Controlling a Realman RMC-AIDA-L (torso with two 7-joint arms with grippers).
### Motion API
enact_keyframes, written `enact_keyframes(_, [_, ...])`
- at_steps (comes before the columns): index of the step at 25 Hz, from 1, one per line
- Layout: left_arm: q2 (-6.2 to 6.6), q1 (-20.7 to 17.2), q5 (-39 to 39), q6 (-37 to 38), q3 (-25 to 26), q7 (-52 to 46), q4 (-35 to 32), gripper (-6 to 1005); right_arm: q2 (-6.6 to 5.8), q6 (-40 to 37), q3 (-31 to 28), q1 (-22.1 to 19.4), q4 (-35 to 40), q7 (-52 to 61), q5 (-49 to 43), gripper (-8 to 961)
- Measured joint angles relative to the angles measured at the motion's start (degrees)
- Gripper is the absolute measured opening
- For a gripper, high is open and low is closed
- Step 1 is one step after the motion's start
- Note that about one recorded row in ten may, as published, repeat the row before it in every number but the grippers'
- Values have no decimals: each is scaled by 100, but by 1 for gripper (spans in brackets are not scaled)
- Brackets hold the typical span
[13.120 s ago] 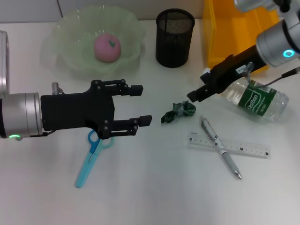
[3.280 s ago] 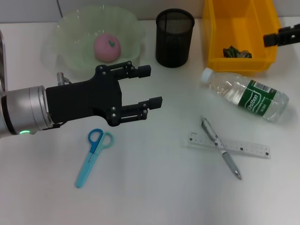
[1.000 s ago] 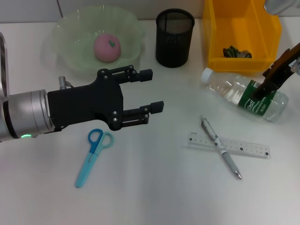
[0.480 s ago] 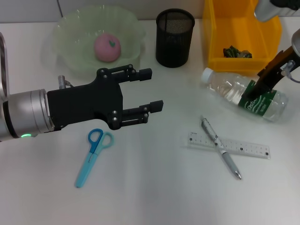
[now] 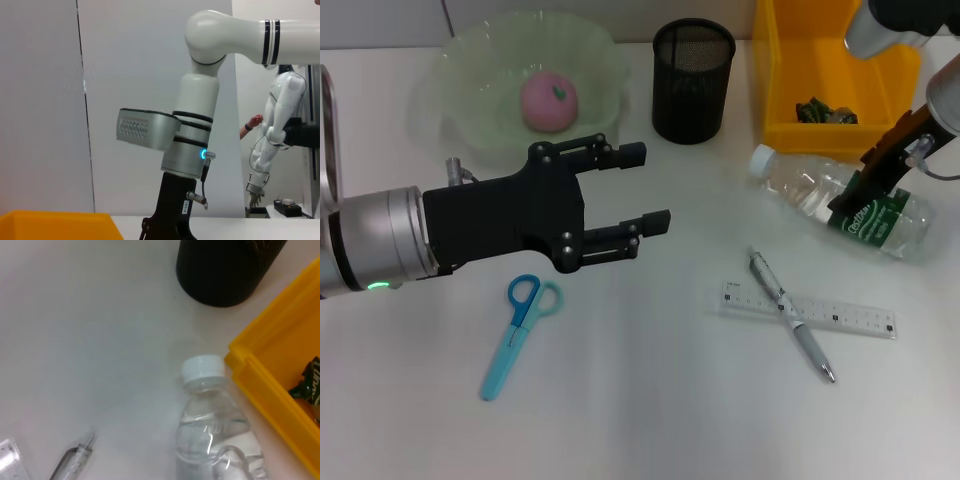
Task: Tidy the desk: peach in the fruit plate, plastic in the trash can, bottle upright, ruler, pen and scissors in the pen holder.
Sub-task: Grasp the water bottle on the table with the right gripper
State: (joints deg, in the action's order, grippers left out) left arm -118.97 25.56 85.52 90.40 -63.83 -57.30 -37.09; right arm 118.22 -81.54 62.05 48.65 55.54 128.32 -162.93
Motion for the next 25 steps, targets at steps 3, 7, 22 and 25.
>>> enact_keyframes(3, [3,1,-1,-7,9,0,0,695,6,84,112,-14,-33,0,20,826])
enact_keyframes(7, [5,1,-1,-20,14,5,0,697,8,122,141,11,-91,0,46,825])
enact_keyframes(22, [5,11,-1,-43,29,9,0,695,8,482,141,110,-540,-36,120,822])
enact_keyframes(25, [5,10,-4,-43,29,9,-1,697,8,533,141,117,-607,-51,127,820])
